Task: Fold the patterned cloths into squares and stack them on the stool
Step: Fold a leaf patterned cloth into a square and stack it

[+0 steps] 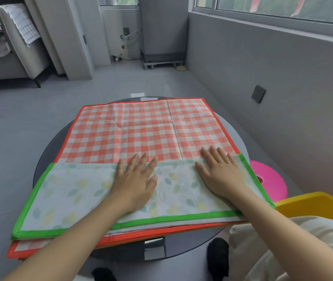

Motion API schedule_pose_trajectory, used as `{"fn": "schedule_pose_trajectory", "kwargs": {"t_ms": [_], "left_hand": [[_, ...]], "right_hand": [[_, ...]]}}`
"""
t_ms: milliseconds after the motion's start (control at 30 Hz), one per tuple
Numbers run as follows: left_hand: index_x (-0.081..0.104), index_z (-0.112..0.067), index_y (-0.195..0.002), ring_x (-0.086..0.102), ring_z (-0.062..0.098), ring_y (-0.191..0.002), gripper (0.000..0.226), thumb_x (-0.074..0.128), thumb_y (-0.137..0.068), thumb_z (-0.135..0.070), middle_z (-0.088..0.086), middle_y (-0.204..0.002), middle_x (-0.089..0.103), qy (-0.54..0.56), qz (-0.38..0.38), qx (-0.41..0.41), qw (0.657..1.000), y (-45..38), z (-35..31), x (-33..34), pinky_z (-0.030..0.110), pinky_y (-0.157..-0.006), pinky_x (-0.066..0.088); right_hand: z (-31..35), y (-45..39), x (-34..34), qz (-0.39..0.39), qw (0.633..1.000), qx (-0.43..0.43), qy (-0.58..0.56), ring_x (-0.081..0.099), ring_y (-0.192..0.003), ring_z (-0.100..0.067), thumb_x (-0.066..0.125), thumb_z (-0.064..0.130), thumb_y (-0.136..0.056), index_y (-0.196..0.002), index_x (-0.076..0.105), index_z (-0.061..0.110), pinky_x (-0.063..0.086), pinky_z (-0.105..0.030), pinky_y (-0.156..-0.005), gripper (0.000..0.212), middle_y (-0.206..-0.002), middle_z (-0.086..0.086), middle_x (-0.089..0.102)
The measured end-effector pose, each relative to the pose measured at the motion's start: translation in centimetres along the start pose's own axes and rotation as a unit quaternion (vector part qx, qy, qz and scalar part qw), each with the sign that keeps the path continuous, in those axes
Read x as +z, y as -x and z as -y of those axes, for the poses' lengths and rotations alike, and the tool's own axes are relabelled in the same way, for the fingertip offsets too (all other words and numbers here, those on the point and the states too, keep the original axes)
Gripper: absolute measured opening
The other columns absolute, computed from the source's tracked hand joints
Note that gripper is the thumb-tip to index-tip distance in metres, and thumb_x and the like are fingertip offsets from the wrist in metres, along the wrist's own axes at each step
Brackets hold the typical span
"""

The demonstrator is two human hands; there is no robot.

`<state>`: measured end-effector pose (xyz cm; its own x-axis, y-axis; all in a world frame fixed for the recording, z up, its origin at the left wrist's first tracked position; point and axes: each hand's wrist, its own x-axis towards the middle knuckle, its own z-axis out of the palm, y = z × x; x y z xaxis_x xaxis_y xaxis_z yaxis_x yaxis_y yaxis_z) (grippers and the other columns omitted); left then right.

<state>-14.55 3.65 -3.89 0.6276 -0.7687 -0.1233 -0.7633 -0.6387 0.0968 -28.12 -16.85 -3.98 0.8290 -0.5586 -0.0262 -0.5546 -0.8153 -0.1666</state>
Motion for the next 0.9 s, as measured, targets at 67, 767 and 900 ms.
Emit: {"fn": "schedule_pose_trajectory", "kwargs": {"t_ms": [67, 767, 900], "left_hand": [[-0.018, -0.038, -0.146, -0.021, 0.014, -0.144, 0.055, 0.008, -0.098, -0.049, -0.008, -0.157, -0.020, -0.002, 0.000, 0.000, 1.000, 0.1, 0.0, 0.0, 0.050, -0.116, -0.012], [-0.007, -0.028, -0.150, -0.015, 0.005, -0.144, 0.053, 0.010, -0.101, -0.039, -0.010, -0.158, -0.011, 0.028, -0.027, 0.024, 0.999, 1.2, 1.9, -0.4, 0.037, -0.119, -0.010], [-0.011, -0.029, -0.150, -0.018, 0.004, -0.143, 0.054, 0.011, -0.101, -0.040, -0.012, -0.157, -0.016, 0.011, -0.022, -0.001, 1.000, 2.7, 6.5, -0.2, 0.035, -0.118, -0.012]], "right_hand": [[-1.3, 0.0, -0.5, 0.002, 1.000, 0.022, 0.004, -0.004, -0.146, -0.014, 0.010, 0.062, -0.092, -0.149, 0.001, 0.032, -0.002, -0.034, -0.119, 0.066, -0.158, 0.003, -0.002], [10.1, 1.4, 1.5, 0.023, 0.984, -0.153, -0.091, -0.006, -0.145, -0.007, 0.010, 0.046, -0.099, -0.150, 0.003, 0.025, -0.007, -0.027, -0.117, 0.056, -0.158, 0.006, 0.000], [10.3, 1.3, 1.7, 0.029, 0.988, -0.151, -0.029, -0.011, -0.144, -0.009, 0.007, 0.056, -0.095, -0.149, -0.004, 0.028, -0.013, -0.027, -0.113, 0.063, -0.157, 0.006, -0.008]]}}
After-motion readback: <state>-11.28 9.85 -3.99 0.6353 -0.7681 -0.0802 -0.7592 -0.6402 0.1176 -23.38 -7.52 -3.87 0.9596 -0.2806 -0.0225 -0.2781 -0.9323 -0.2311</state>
